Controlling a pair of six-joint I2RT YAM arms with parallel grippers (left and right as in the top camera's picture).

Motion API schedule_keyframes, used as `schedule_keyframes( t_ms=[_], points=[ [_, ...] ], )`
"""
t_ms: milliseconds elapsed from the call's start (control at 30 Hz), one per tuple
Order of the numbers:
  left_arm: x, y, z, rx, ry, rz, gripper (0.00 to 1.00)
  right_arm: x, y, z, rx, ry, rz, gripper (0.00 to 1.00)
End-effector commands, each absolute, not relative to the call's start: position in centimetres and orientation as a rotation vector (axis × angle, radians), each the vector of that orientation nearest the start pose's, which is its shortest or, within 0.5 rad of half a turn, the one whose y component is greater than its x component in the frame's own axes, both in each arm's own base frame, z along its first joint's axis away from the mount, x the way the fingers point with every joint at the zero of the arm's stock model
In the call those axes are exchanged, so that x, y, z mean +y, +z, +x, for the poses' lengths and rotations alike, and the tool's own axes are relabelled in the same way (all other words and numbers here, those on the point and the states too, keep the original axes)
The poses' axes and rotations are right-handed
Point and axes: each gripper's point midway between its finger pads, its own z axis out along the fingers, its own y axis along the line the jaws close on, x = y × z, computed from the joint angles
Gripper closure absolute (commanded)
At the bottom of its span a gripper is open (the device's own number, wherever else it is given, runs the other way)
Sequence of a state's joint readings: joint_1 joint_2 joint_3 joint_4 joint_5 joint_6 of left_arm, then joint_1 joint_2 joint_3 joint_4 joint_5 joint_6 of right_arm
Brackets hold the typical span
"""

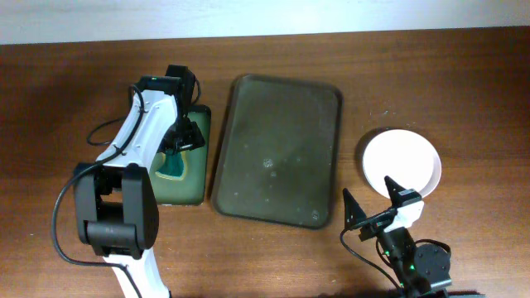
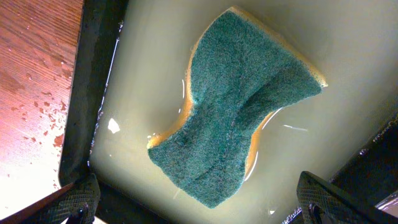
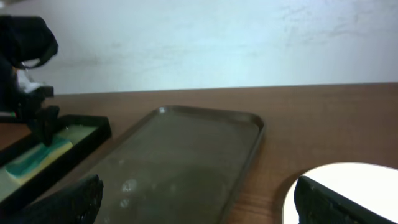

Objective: Clean dirty plates on tray and stack at the side

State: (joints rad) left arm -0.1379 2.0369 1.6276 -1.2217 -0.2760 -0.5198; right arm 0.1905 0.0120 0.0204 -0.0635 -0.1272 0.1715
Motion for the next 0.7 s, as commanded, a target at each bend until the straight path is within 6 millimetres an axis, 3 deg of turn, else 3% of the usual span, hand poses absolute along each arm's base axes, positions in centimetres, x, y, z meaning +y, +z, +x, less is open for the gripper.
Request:
schedule_keyframes(
  t_ms=[0,300,500,600,667],
  points=[
    [-0.3,7.1,37.7,3.018,0.43,-0.578,0.01,6.7,16.3,23.7,1.629,0.368,-0.118,0.02],
    [-0.3,7.1,37.7,3.018,0.43,-0.578,0.01,6.7,15.9,23.7,1.645,0.367,-0.117,0.02],
    [0.9,7.5,37.7,3.002,0.425,-0.627,0.0,6.7,15.9,23.7,1.645,0.367,-0.118,0.02],
    [-1.7,12.0,36.8,2.913,0.368,-0.512,0.01,6.7,15.9,23.7,1.645,0.367,-0.117,0.02],
    [-2.0,17.3,36.8,2.696,0.464,-0.421,0.01,6.7,15.9,23.7,1.645,0.367,-0.117,0.02]
  ],
)
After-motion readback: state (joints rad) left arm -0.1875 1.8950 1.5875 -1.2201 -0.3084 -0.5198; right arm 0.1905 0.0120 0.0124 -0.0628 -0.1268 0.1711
